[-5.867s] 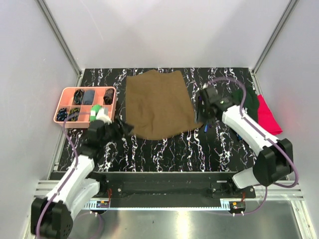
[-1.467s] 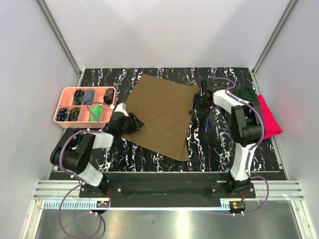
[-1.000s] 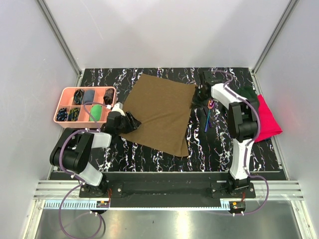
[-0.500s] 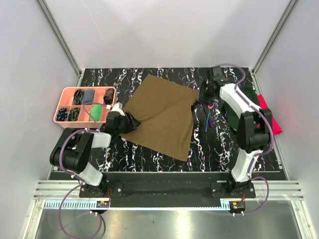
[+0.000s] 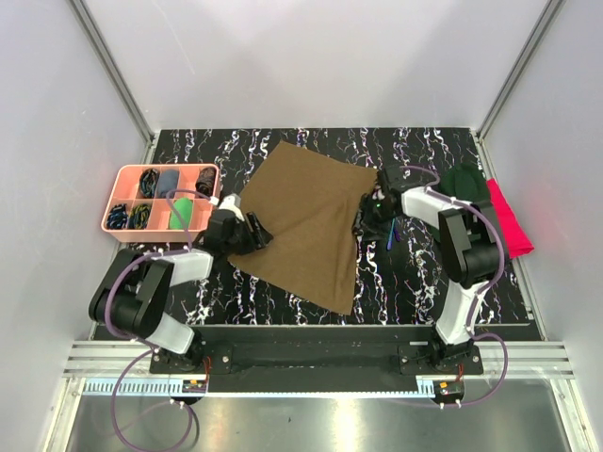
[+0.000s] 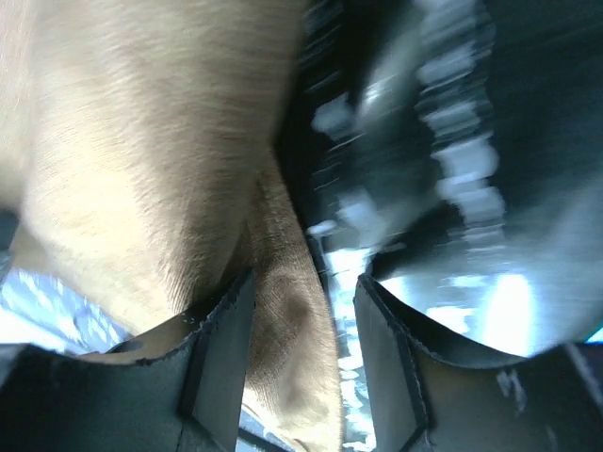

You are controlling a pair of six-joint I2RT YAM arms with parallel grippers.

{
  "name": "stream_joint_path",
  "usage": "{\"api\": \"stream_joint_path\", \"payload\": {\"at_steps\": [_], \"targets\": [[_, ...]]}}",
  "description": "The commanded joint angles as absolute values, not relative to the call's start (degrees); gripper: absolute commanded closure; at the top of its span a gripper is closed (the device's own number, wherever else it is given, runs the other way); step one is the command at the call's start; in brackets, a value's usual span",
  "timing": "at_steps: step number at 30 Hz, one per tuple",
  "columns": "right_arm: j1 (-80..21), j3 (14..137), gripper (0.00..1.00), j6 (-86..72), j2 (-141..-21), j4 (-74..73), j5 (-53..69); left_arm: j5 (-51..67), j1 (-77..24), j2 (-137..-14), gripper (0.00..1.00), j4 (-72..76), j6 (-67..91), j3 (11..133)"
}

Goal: Fold the napkin, place the utensils inside, and roll it up
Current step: Flatten the napkin out

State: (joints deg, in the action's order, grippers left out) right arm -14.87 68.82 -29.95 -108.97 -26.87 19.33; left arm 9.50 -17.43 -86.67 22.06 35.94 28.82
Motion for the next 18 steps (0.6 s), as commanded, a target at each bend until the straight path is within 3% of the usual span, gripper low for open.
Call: {"api": "stream_joint_path", "payload": {"at_steps": [1, 8, 18], "targets": [[-20.99, 66.98, 0.45, -30.76, -103.37, -23.12, 24.26, 3.80, -23.80, -81.49, 0.34, 11.80, 34.71, 32.68], [-18.12, 65.91, 0.39, -31.03, -95.63, -24.70, 20.30, 4.49, -31.02, -80.42, 0.33, 17.13, 43.93, 28.48], [-12.84, 74.18, 0.28, -30.85, -104.57, -24.61, 20.04, 2.64, -31.99, -87.27, 0.33, 21.18, 45.18, 24.44]]}}
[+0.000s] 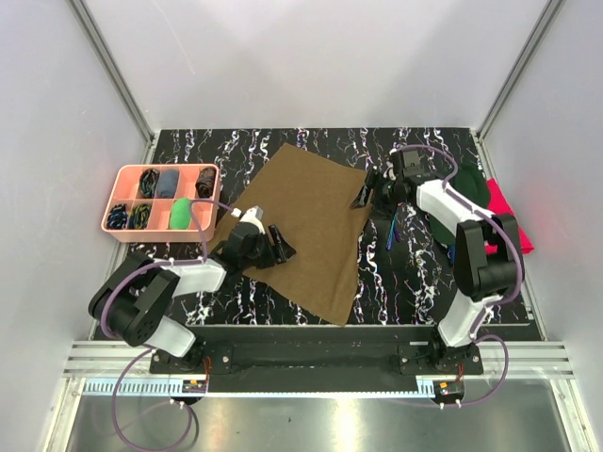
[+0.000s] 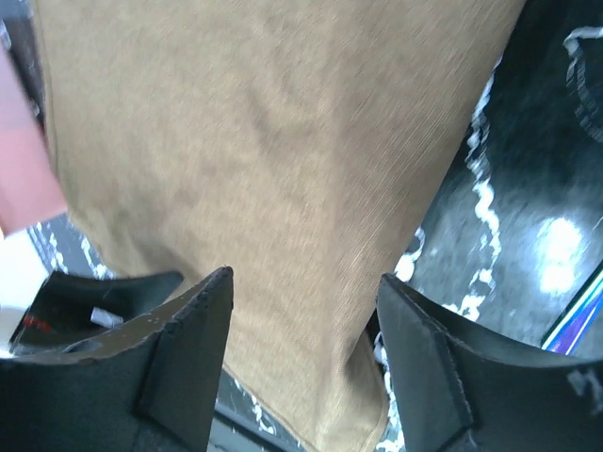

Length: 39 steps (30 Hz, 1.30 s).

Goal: Fold the napkin, place the utensils inside, and roll it up
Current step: Flatten the napkin out

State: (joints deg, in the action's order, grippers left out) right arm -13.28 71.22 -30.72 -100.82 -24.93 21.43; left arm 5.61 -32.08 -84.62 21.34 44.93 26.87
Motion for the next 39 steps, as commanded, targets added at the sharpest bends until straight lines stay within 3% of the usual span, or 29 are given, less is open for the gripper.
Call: {"api": "stream_joint_path", "payload": {"at_steps": [1, 15, 19, 20, 21, 23, 25, 29, 31, 33, 34, 39], "targets": [[-12.66, 74.88, 0.28, -30.94, -105.29, -24.61, 19.34, 2.46, -31.99, -87.71, 0.33, 21.18, 45.00, 24.43], [-10.55, 84.27, 0.29, -29.45, -118.99, -24.61, 15.56, 1.67, -30.67, -84.37, 0.34, 19.07, 43.42, 21.53], [-10.37, 94.45, 0.54, -28.04, -124.36, -25.57, 18.80, 1.32, -30.59, -84.55, 0.34, 19.69, 43.77, 20.66], [-10.11, 96.40, 0.69, -27.95, -124.80, -26.53, 19.16, 1.32, -30.50, -84.46, 0.34, 19.86, 43.86, 20.22], [-9.93, 98.42, 0.75, -27.17, -124.63, -27.85, 18.81, 1.23, -30.41, -84.29, 0.34, 19.86, 43.94, 19.95], [-9.84, 105.01, 0.83, -25.15, -123.41, -34.34, 13.65, 0.97, -30.32, -84.11, 0.34, 20.21, 44.30, 19.43], [-9.93, 111.17, 0.84, -23.56, -121.91, -41.99, 6.29, 1.14, -30.24, -83.85, 0.34, 20.48, 44.38, 19.07], [-9.84, 111.28, 0.77, -20.13, -114.02, -46.23, -4.03, 1.23, -30.15, -83.85, 0.35, 20.65, 44.30, 18.55], [-9.76, 108.12, 0.62, -19.95, -111.54, -46.50, -8.34, 1.32, -30.15, -83.85, 0.35, 20.65, 44.03, 18.54], [-9.58, 104.87, 0.37, -19.78, -109.52, -46.49, -10.71, 1.49, -30.15, -83.67, 0.34, 20.48, 44.12, 18.72], [-9.32, 103.72, 0.33, -19.86, -109.08, -46.49, -10.90, 1.49, -30.06, -83.76, 0.35, 20.48, 44.12, 18.72], [-9.23, 95.13, 0.29, -21.88, -108.81, -45.19, -3.29, 1.58, -30.06, -83.67, 0.35, 19.69, 43.51, 19.86]]}}
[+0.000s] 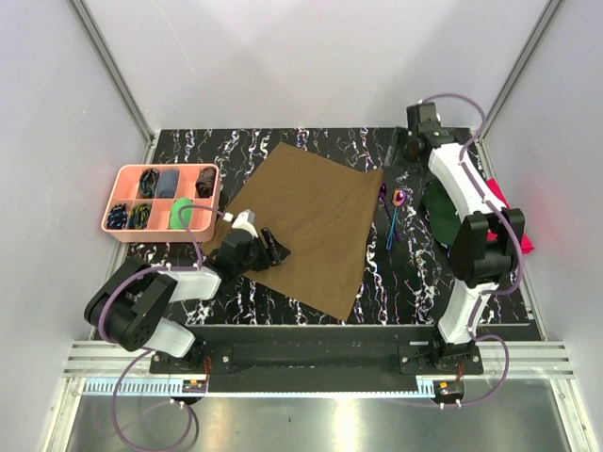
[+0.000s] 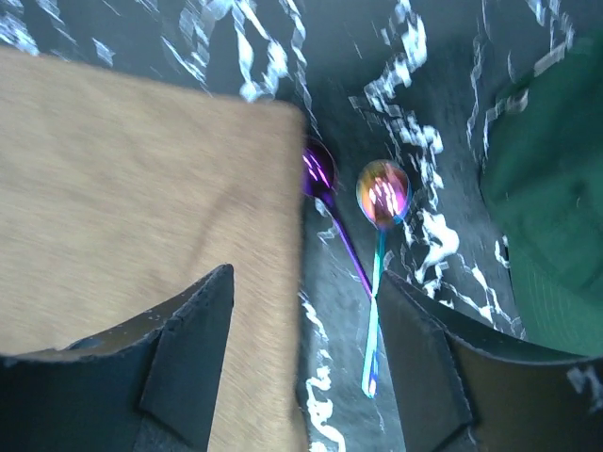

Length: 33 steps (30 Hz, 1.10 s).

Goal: Fold the napkin, place the utensils inside, and roll it up
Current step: Flatten the napkin out

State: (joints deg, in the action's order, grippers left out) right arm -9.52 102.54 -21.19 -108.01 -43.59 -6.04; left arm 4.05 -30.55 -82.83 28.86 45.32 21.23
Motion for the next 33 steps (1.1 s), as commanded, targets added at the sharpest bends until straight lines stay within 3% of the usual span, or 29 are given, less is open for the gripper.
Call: {"api": "stream_joint_path", "payload": {"at_steps": [1, 9, 21, 27, 32, 33], "targets": [[-9.23, 93.01, 0.29, -22.23, -107.94, -44.22, -1.25, 1.32, -30.06, -83.76, 0.35, 19.25, 42.55, 20.56], [-9.23, 72.87, 0.31, -27.68, -105.82, -24.99, 19.05, 1.85, -24.79, -82.88, 0.35, 15.82, 39.11, 21.71], [-10.55, 79.53, 0.34, -29.88, -116.71, -21.36, 22.24, 4.48, -19.69, -83.14, 0.35, 16.70, 37.18, 20.66], [-11.69, 86.20, 0.55, -31.20, -121.28, -21.01, 24.86, 5.97, -18.28, -83.41, 0.35, 17.40, 36.47, 20.21], [-12.30, 93.41, 0.93, -32.61, -122.26, -22.92, 25.41, 6.59, -17.67, -83.67, 0.35, 17.84, 36.47, 20.21], [-12.30, 94.30, 0.95, -32.43, -121.65, -24.16, 24.44, 6.77, -17.58, -83.76, 0.35, 17.93, 36.56, 20.21]]}}
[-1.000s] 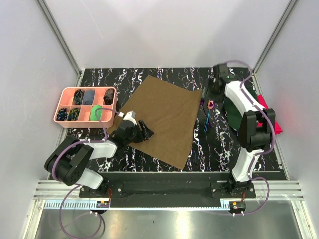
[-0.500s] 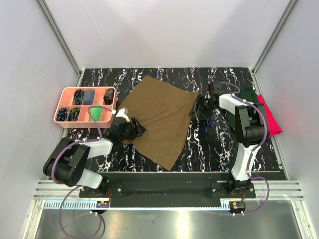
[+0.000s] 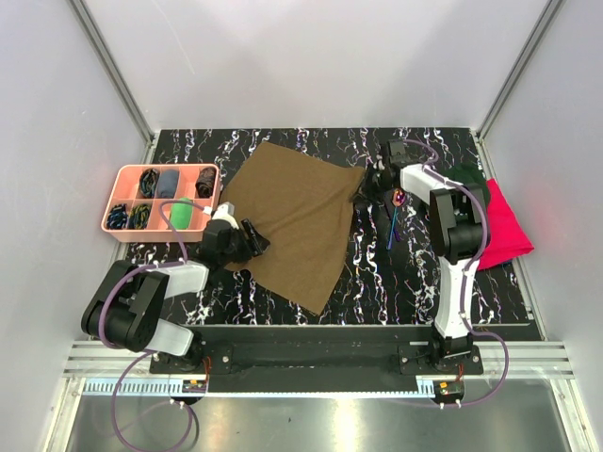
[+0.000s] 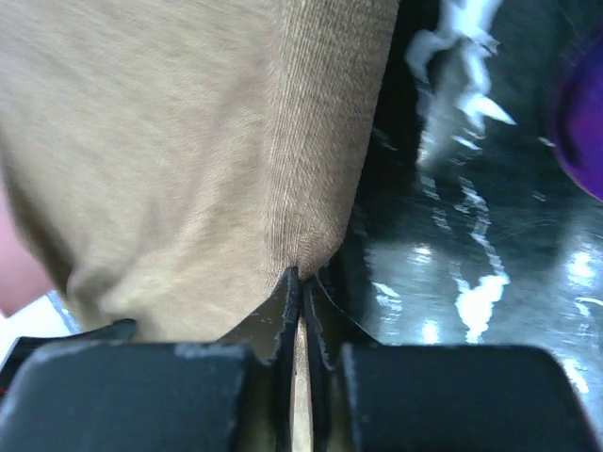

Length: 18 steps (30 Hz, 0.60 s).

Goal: Fold the napkin, place the utensils inside, and roll it up
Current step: Flatten the napkin out

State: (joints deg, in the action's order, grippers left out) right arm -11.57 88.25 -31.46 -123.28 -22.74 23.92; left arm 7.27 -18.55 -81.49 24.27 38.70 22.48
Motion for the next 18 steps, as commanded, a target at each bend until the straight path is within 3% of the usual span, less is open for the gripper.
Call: {"api": "stream_joint_path", "payload": {"at_steps": [1, 4, 6, 8, 11, 12, 18], "targets": [[-12.39, 95.09, 0.95, -31.91, -119.90, -25.56, 23.30, 6.85, -17.32, -84.02, 0.35, 18.02, 36.56, 20.21], [-12.31, 97.56, 0.93, -29.81, -114.97, -31.54, 16.45, 7.47, -16.96, -84.20, 0.35, 18.19, 36.56, 20.04], [-12.22, 97.73, 0.83, -28.57, -111.12, -34.36, 11.18, 7.56, -16.96, -84.29, 0.35, 18.19, 36.56, 20.13], [-12.22, 97.56, 0.66, -27.95, -109.26, -36.64, 6.88, 7.65, -16.88, -84.20, 0.35, 18.11, 36.48, 20.21], [-11.95, 96.16, 0.57, -27.25, -107.32, -37.71, 3.08, 7.82, -16.87, -84.29, 0.35, 18.02, 36.39, 20.39], [-11.87, 95.72, 0.47, -27.33, -107.23, -37.79, 2.82, 7.82, -16.87, -84.29, 0.35, 17.93, 36.30, 20.39], [-11.69, 90.80, 0.41, -27.07, -109.77, -36.57, 9.40, 8.09, -16.87, -84.37, 0.35, 17.23, 35.60, 21.09]]}}
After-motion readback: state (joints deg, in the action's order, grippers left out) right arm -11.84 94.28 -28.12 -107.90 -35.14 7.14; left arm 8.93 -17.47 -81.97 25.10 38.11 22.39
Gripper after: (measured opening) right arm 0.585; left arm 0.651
